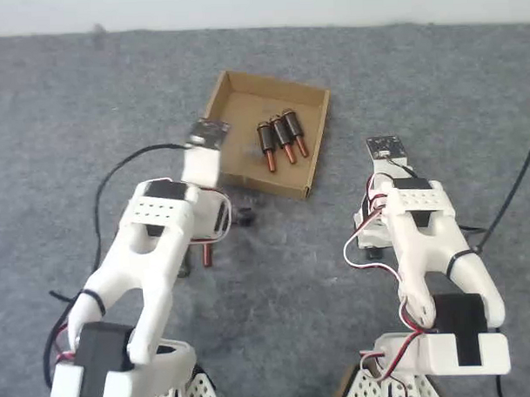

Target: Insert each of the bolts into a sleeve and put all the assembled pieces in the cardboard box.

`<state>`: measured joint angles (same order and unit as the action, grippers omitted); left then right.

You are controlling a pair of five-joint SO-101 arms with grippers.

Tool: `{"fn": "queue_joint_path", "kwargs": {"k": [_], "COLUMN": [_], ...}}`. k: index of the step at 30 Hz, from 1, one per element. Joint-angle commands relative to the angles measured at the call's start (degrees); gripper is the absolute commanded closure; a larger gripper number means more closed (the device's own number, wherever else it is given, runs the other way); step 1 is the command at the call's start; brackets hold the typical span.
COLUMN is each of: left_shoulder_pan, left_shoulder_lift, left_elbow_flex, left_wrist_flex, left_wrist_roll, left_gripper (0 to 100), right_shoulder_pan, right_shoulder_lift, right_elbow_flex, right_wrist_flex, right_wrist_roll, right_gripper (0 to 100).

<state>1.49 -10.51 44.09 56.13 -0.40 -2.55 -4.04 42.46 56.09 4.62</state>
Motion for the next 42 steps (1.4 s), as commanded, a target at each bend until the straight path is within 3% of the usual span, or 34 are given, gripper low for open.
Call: {"fn": "queue_joint_path", "kwargs": {"k": [1,11,20,30,36,42], "left_shoulder_pan": [-1.23,-1.23,-1.49,-1.05,0.88,1.49], "left_shoulder_lift": [-0.44,0.44,12.22,13.71,13.98,13.89], "left_elbow_flex": [-2.42,0.04,-7.34,-8.48,-6.90,-6.11], "left_wrist_flex": [-0.97,-2.46,-1.14,-2.29,-2.90,-3.69], "left_wrist_roll": [1.49,1.67,8.00,10.73,14.86,14.86], "left_gripper": [86,86,86,86,99,99], "right_shoulder_pan": [1.10,1.01,1.01,1.01,1.10,1.10], "right_shoulder_lift": [-0.22,-0.22,-0.22,-0.22,-0.31,-0.31], "right_elbow_flex": [-2.81,-2.81,-2.81,-2.81,-2.81,-2.81], "right_wrist_flex": [-0.75,-0.57,-0.40,-0.40,-0.40,-0.40], "right_wrist_roll": [0.70,0.70,0.70,0.70,0.79,0.79], "right_gripper": [99.1,99.1,99.1,99.1,99.1,99.1]}}
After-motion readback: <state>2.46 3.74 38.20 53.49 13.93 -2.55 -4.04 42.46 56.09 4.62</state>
